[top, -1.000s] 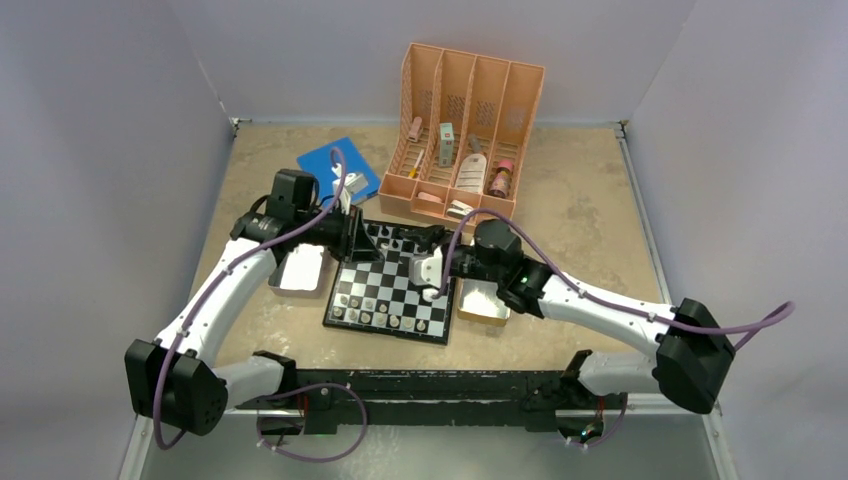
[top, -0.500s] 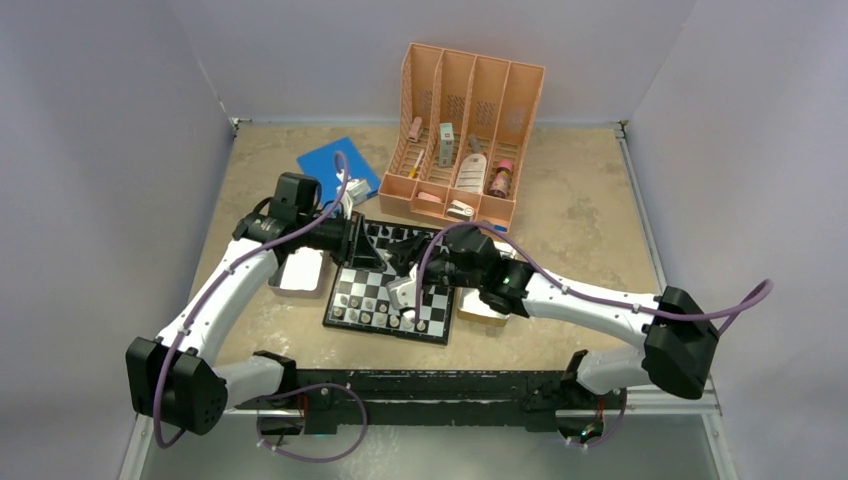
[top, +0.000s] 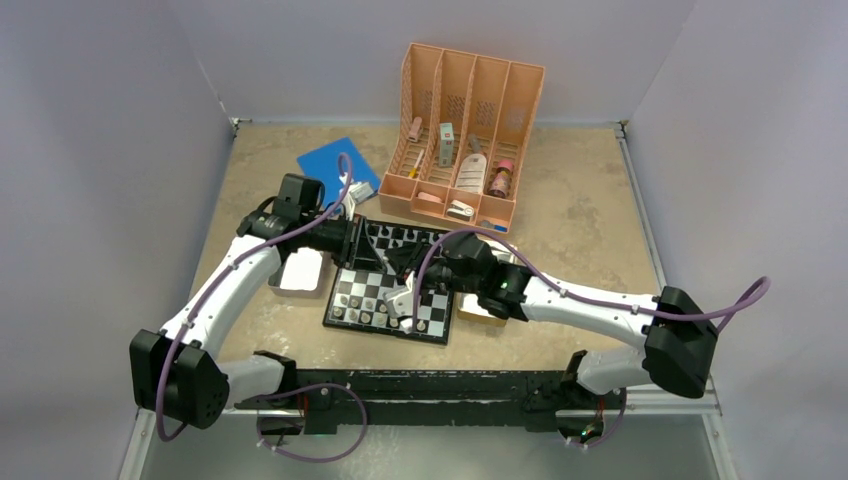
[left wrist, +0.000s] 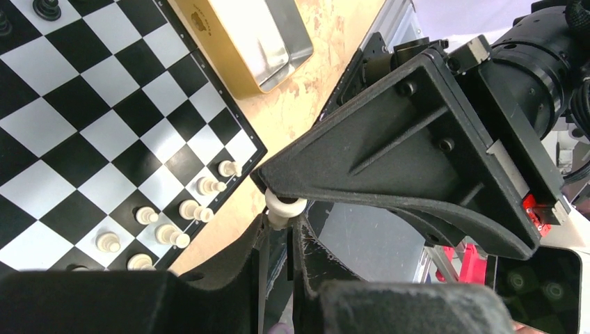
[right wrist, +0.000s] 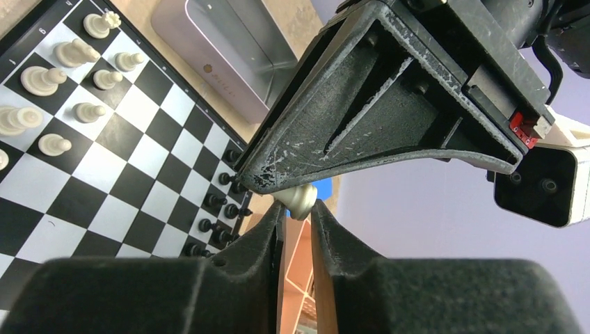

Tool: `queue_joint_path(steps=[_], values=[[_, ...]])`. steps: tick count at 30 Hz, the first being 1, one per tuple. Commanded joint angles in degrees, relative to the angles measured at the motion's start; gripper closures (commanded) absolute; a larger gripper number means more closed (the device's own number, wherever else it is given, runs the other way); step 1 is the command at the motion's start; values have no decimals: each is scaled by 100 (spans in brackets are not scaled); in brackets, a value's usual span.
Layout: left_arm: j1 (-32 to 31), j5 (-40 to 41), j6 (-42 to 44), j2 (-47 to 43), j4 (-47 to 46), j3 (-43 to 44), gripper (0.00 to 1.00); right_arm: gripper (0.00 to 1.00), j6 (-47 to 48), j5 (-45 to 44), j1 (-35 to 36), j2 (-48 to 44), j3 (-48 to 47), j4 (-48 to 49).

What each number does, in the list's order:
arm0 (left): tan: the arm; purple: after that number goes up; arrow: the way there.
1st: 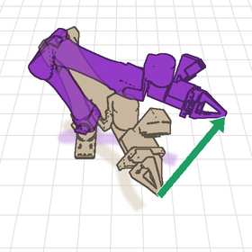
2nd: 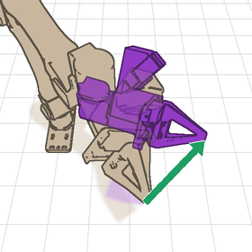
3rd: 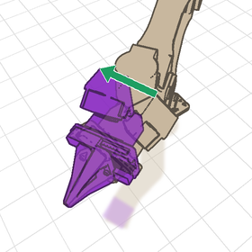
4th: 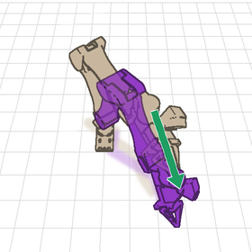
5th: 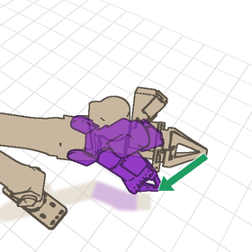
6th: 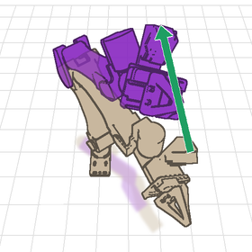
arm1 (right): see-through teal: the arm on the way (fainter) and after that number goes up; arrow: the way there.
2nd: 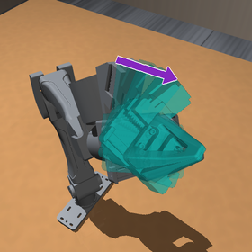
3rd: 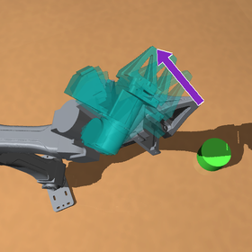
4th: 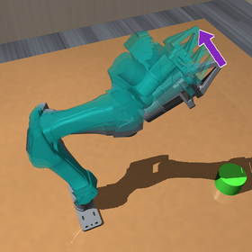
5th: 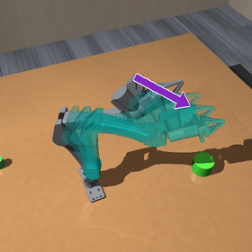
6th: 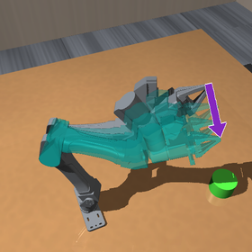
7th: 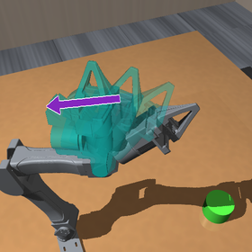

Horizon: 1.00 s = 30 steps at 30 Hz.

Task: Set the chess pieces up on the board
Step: Pick up the chess piece from the storage box.

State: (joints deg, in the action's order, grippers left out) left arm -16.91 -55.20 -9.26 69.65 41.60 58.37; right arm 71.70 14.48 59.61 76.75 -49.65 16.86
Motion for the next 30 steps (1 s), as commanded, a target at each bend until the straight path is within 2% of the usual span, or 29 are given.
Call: queue_joint_path(steps=[1,4,7,8,10,11,23,30], values=[[-23,-245,5,0,-118,247,100,82,191,120,28,-217,80,302],[-23,-357,-69,5,-150,324,100,88,142,199,28,-255,209,333],[-23,-377,-94,-4,-171,389,100,88,23,313,39,-322,323,421],[-23,-340,-94,-2,-166,398,100,85,-25,256,53,-365,392,505],[-23,-276,-74,33,-95,431,100,71,-59,94,65,-464,549,734],[-23,-281,-54,56,-54,442,100,68,-60,52,63,-518,596,819],[-23,-337,80,264,85,474,100,53,257,-110,116,-508,285,366],[-23,-394,157,325,162,529,100,53,459,-207,182,-360,113,200]])
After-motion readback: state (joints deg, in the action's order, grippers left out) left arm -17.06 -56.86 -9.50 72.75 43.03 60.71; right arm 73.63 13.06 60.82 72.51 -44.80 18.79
